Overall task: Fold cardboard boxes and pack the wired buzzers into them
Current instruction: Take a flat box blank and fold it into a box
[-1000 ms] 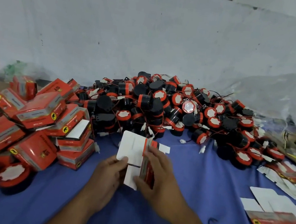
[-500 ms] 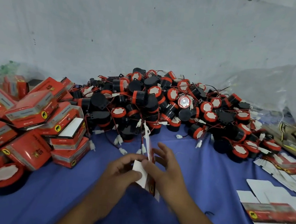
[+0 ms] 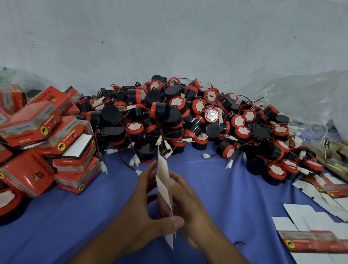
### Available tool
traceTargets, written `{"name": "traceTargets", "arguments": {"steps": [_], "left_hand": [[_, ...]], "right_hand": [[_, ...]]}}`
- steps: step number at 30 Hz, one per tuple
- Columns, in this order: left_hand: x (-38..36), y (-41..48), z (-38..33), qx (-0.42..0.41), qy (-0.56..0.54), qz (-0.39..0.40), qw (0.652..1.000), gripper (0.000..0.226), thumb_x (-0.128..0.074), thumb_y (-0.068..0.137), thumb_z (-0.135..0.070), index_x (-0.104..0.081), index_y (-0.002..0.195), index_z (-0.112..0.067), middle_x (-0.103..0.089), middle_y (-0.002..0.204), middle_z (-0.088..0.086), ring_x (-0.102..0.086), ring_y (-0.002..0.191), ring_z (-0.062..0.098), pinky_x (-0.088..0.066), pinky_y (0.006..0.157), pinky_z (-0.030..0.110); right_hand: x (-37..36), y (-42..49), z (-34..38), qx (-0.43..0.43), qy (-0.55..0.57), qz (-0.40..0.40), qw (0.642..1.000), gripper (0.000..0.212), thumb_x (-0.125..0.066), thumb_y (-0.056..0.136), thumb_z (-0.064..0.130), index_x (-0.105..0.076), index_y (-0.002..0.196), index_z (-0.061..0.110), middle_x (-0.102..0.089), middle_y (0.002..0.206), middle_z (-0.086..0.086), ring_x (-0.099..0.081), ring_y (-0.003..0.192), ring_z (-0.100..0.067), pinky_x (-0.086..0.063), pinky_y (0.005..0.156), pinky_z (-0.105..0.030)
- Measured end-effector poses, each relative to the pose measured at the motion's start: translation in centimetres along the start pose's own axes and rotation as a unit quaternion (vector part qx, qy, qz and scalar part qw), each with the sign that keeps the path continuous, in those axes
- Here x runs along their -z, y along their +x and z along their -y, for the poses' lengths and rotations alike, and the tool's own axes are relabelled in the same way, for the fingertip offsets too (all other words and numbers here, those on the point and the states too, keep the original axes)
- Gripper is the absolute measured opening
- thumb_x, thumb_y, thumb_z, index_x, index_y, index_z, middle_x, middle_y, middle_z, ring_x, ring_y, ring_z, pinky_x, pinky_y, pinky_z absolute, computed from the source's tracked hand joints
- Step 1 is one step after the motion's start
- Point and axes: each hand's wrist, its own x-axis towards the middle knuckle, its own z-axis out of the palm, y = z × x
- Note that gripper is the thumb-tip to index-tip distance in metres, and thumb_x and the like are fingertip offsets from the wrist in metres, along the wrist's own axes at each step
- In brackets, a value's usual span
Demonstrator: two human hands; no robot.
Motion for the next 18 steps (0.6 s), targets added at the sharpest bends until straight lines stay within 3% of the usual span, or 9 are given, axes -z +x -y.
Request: {"name": "traceTargets", "arguments": {"steps": [4, 7, 9, 11, 13, 16, 18], "left_hand": [[0.4, 0.5, -0.5, -0.015, -0.052, -0.056, 0.997, 0.061, -0.079, 0.079, -0.024, -0.051, 0.133, -0.025, -0.068, 0.121, 0.001, -0.068, 0.11, 0.021, -0.058, 0.081, 0.027], [1.6, 0.8, -0.2, 0.016, -0.085, -0.099, 0.991, 0.039, -0.078, 0.082, -0.029, -0.065, 0.119, -0.031, -0.073, 0.115, 0.003, -0.071, 0.103, 0.023, -0.058, 0.077, 0.028], [2.2, 1.0, -0.1, 0.068, -0.146, -0.133, 0.978, 0.044, -0.079, 0.081, -0.035, -0.063, 0.121, -0.027, -0.072, 0.116, 0.007, -0.071, 0.103, 0.028, -0.059, 0.079, 0.038], [2.3, 1.2, -0.1, 0.118, -0.204, -0.148, 0.96, 0.058, -0.076, 0.076, -0.038, -0.055, 0.128, -0.023, -0.07, 0.118, 0.01, -0.071, 0.102, 0.03, -0.059, 0.078, 0.044], [2.4, 1.3, -0.2, 0.133, -0.237, -0.157, 0.949, 0.061, -0.073, 0.075, -0.04, -0.049, 0.13, -0.028, -0.073, 0.113, 0.002, -0.073, 0.096, 0.024, -0.06, 0.069, 0.038], [2.5, 1.5, -0.3, 0.128, -0.211, -0.161, 0.956, 0.047, -0.059, 0.094, -0.038, -0.042, 0.138, -0.042, -0.071, 0.112, -0.021, -0.071, 0.089, 0.0, -0.057, 0.061, 0.024], [2.7, 1.4, -0.4, 0.157, -0.225, -0.136, 0.952, 0.032, -0.051, 0.098, -0.036, -0.058, 0.129, -0.04, -0.074, 0.107, -0.012, -0.073, 0.087, 0.009, -0.056, 0.057, 0.027]], "right_hand": [[0.2, 0.3, -0.4, 0.017, 0.016, -0.014, 1.0, 0.051, -0.068, 0.076, 0.057, -0.071, 0.111, 0.02, -0.074, 0.107, -0.006, -0.07, 0.103, -0.022, -0.054, 0.092, -0.039], [0.6, 0.1, -0.5, 0.051, -0.078, -0.026, 0.995, 0.047, -0.057, 0.091, 0.057, -0.068, 0.12, 0.022, -0.072, 0.119, -0.003, -0.066, 0.115, -0.021, -0.05, 0.101, -0.039], [0.9, -0.1, -0.4, 0.085, -0.128, -0.017, 0.988, 0.038, -0.058, 0.095, 0.051, -0.062, 0.128, 0.033, -0.07, 0.123, 0.006, -0.065, 0.116, -0.014, -0.051, 0.096, -0.031], [0.9, -0.2, -0.3, 0.091, -0.113, -0.014, 0.989, 0.052, -0.066, 0.088, 0.048, -0.048, 0.136, 0.048, -0.065, 0.124, 0.019, -0.062, 0.117, -0.007, -0.051, 0.093, -0.025], [1.0, -0.1, -0.3, 0.087, -0.059, 0.017, 0.994, 0.066, -0.07, 0.082, 0.044, -0.041, 0.142, 0.048, -0.061, 0.13, 0.022, -0.057, 0.123, -0.005, -0.047, 0.097, -0.023], [1.2, -0.2, -0.1, 0.086, -0.015, 0.065, 0.994, 0.067, -0.066, 0.087, 0.038, -0.04, 0.148, 0.04, -0.051, 0.148, 0.013, -0.047, 0.137, -0.011, -0.043, 0.106, -0.03], [1.6, -0.5, 0.3, 0.108, -0.062, 0.075, 0.989, 0.07, -0.067, 0.089, 0.05, -0.036, 0.151, 0.043, -0.034, 0.159, 0.017, -0.034, 0.146, -0.008, -0.033, 0.115, -0.036]]}}
